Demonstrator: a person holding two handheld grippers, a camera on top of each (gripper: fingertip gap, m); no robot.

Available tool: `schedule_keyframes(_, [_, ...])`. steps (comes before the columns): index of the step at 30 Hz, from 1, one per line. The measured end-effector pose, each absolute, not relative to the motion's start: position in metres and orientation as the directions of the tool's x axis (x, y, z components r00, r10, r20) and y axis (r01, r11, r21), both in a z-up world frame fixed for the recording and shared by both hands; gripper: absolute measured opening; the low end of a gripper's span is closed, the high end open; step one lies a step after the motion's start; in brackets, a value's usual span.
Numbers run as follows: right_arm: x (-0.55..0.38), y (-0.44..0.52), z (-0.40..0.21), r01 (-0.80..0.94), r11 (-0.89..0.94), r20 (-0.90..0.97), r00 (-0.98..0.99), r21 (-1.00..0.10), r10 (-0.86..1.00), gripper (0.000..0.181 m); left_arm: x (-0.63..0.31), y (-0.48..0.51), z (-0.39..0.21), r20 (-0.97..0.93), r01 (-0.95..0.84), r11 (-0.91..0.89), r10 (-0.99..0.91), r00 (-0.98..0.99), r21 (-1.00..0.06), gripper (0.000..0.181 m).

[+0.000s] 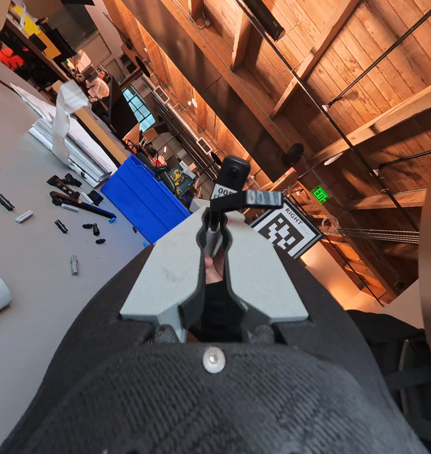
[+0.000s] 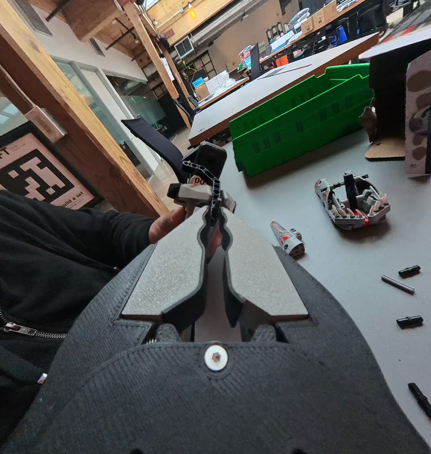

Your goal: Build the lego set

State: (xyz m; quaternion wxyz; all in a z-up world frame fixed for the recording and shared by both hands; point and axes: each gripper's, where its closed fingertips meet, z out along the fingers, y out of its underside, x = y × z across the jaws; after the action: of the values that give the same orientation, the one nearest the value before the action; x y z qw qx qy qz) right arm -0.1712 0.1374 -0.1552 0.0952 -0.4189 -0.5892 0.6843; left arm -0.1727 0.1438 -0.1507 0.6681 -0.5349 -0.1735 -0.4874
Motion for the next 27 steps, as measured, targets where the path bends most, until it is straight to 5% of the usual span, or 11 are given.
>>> schedule_keyframes(14, [-0.172, 0.140, -0.153, 0.358, -0.338, -0.492, -0.613, -0.870, 0.619, 0.001, -0.172, 0.141, -0.151, 0.706, 0.777, -0.022, -0.436, 0.559, -0.629, 0.006])
schedule_keyframes(24, [-0.175, 0.145, -0.135, 0.151, -0.405, -0.422, -0.513, -0.902, 0.748, 0.002, -0.169, 0.140, -0.141, 0.674, 0.736, -0.007, -0.408, 0.616, -0.677, 0.006])
schedule_keyframes(27, [-0.161, 0.213, -0.090, -0.084, -0.533, -0.450, -0.436, -0.842, 0.779, 0.000, -0.151, 0.144, -0.175, 0.713, 0.726, -0.132, -0.369, 0.596, -0.675, 0.006])
